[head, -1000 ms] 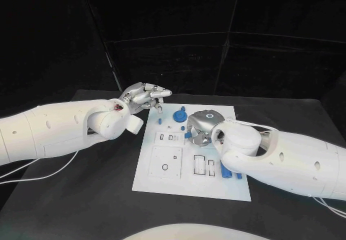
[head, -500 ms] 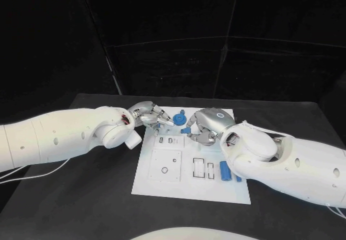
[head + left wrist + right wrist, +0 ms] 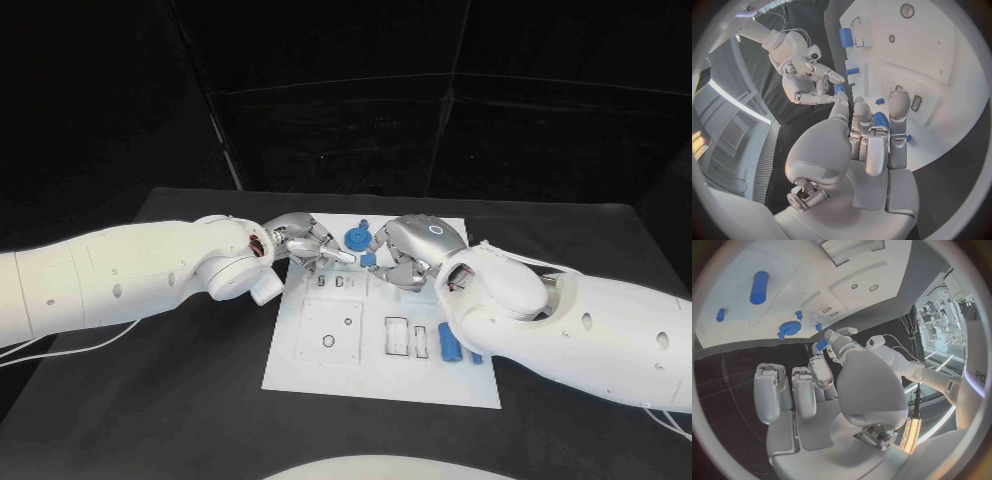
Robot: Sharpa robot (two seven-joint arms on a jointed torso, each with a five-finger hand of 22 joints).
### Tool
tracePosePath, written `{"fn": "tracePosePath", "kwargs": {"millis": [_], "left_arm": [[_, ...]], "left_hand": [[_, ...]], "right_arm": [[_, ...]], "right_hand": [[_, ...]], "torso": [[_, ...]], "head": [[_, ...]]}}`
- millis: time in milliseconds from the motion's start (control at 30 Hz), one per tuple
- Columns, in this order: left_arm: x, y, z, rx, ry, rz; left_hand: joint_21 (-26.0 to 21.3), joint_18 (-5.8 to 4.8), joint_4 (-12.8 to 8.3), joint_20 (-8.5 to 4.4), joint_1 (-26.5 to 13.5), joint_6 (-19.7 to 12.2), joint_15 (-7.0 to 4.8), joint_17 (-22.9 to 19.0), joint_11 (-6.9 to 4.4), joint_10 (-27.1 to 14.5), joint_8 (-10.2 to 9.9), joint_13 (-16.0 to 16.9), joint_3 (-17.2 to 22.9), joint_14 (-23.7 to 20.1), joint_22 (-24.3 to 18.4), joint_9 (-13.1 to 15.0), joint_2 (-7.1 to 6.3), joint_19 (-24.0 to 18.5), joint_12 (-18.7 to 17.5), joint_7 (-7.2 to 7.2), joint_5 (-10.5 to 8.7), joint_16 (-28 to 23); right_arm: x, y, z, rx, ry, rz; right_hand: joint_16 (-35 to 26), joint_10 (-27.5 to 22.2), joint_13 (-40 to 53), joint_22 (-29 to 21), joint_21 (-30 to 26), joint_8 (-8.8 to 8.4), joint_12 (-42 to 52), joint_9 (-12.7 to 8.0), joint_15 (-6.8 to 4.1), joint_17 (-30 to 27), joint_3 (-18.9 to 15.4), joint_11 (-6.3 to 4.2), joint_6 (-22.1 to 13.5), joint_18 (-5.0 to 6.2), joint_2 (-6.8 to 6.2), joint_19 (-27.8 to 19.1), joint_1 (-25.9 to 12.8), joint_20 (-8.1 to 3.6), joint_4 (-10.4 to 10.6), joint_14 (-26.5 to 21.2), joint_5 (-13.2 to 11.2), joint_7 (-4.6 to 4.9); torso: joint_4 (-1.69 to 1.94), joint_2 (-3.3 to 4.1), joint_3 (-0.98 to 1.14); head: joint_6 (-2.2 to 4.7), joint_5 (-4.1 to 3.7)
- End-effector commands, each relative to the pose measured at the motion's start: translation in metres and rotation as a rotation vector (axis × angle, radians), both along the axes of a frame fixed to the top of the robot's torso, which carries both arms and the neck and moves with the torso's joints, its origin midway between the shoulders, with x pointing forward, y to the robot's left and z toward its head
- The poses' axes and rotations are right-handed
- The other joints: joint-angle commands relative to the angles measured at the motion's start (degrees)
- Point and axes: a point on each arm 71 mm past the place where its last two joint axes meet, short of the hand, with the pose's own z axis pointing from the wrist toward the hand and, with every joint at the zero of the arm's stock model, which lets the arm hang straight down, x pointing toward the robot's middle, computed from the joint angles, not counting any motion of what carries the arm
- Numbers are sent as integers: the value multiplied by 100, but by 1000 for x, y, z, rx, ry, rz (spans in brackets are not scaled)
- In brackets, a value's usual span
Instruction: Assemble the parts on the task board
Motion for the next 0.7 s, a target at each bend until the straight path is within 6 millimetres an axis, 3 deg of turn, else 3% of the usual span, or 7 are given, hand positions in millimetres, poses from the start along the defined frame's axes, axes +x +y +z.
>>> {"fn": "tracePosePath", "kwargs": {"millis": [33, 400, 700], "left_arm": [[-2, -2, 0, 18, 10, -30], [-2, -3, 0, 14, 14, -44], [-2, -4, -1, 16, 17, -45]], "left_hand": [[37, -107, 41, -8, -94, 38, -47, 726, -6, 45, 37, 37, -49, 445, 36, 17, -17, 41, 32, -2, 20, 25], [96, -118, 112, -24, -165, 41, -63, 781, -24, 93, 79, 124, -138, 457, 110, 53, -40, 60, 86, -23, 18, 49], [118, -121, 150, -33, -181, 44, -71, 800, -33, 109, 101, 149, -158, 462, 136, 73, -4, 64, 102, -32, 19, 58]], "right_arm": [[0, 2, 1, 2, 5, 9], [0, 5, 0, -4, 10, 15], [-3, 9, 2, 6, 7, 32]], "right_hand": [[14, 28, 8, 906, -15, 9, 9, 10, -33, 1507, 5, -19, 47, -45, -25, 300, -46, -53, 18, 595, 20, 1], [14, 35, 18, 904, -16, 10, 15, 11, -35, 1507, 7, -21, 53, -44, -21, 299, -47, -55, 22, 595, 15, -1], [14, 38, 21, 909, -14, 11, 18, 12, -36, 1507, 11, -22, 57, -45, -18, 302, -45, -57, 23, 595, 14, -3]], "torso": [[12, -1, 2], [-7, 1, 6], [3, -2, 9]], "head": [[-19, 2], [-52, 7], [-67, 2]]}}
